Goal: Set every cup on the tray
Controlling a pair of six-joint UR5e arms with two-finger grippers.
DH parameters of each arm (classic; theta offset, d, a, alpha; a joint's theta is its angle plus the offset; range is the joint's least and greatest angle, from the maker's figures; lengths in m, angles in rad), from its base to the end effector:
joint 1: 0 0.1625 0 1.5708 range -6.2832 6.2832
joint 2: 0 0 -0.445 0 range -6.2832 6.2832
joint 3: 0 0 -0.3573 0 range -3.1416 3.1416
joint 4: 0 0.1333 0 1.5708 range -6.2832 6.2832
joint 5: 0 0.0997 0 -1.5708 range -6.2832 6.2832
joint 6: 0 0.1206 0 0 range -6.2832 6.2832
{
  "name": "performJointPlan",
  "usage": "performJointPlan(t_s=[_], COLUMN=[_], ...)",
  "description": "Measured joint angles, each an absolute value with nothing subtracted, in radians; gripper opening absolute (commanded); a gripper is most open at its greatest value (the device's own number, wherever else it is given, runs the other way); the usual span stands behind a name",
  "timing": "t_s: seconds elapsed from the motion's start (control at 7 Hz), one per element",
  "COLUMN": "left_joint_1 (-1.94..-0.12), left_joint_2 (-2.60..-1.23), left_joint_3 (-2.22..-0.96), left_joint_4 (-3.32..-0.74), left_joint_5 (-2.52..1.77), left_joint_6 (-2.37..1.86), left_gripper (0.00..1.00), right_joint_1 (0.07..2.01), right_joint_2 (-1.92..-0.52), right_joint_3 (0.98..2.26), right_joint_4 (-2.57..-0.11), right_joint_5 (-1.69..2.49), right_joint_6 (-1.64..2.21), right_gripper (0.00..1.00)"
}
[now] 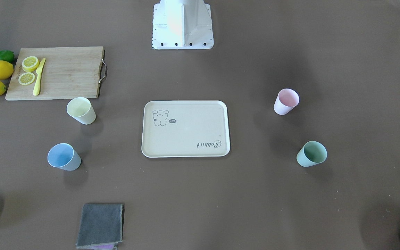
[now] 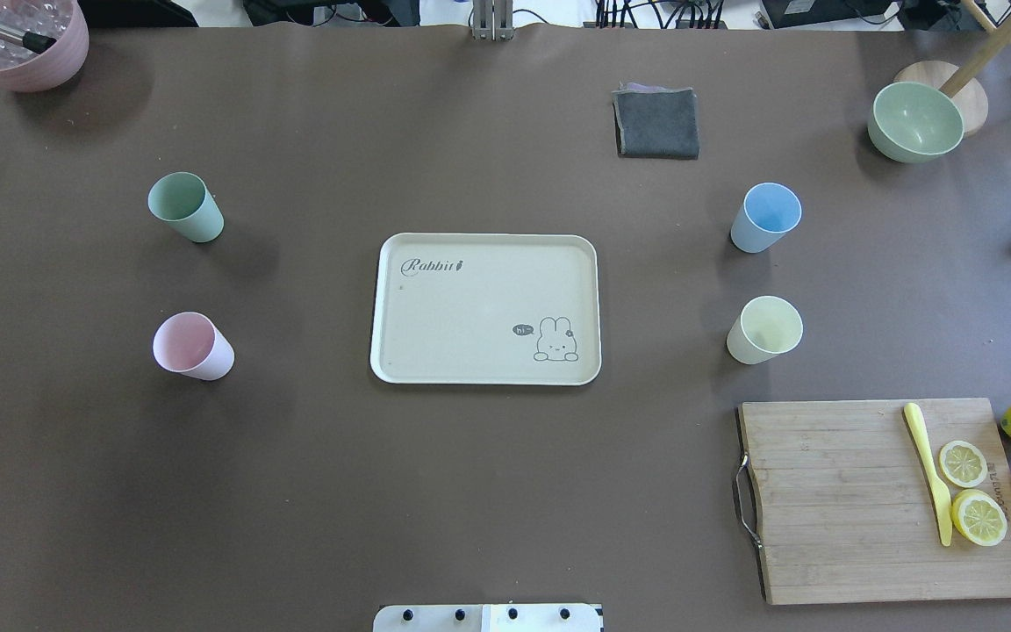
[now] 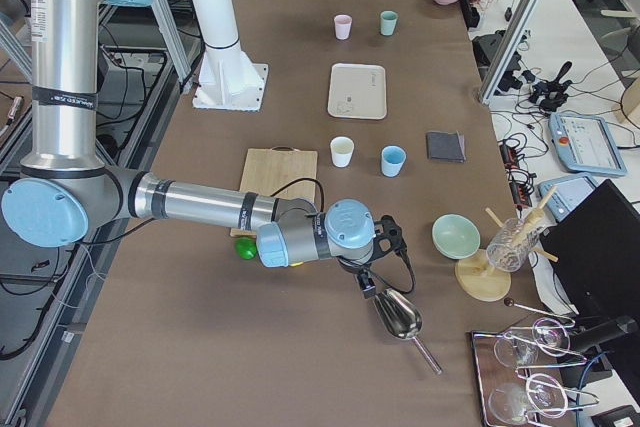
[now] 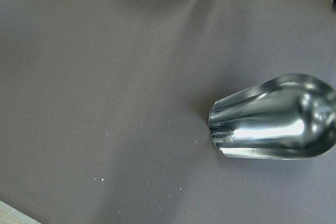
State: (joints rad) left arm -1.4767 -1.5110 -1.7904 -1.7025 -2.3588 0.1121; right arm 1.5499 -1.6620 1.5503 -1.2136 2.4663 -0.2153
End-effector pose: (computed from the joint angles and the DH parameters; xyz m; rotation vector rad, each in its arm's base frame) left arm -0.0057 -0.4486 0.6027 0.2843 0.7827 0.3090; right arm 0.0302 -0.4303 0.6944 0.3156 -0.8683 -0.3291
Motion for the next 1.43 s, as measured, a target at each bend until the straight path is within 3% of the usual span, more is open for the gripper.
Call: performJointPlan(t_s=[0.71, 1.43], left_joint_1=[-1.306, -1.055], left_joint_2=[-1.528, -1.657], left_joint_3=[-1.865, -1.866], left_joint_4=[-1.852, -1.935], left_joint_5=[-2.342, -2.229], left_joint_6=[-0.332, -0.745], left_gripper=[0.99, 0.98], right_joint_1=[1.375, 1.065], right_joint_2=[-1.644, -1.498], right_joint_3=[1.710, 1.828], right_joint_4=[-1.213, -1.214], right_joint_5=[2.460, 2.354], right_joint_6=[0.088, 0.574], right_gripper=[0.99, 0.98])
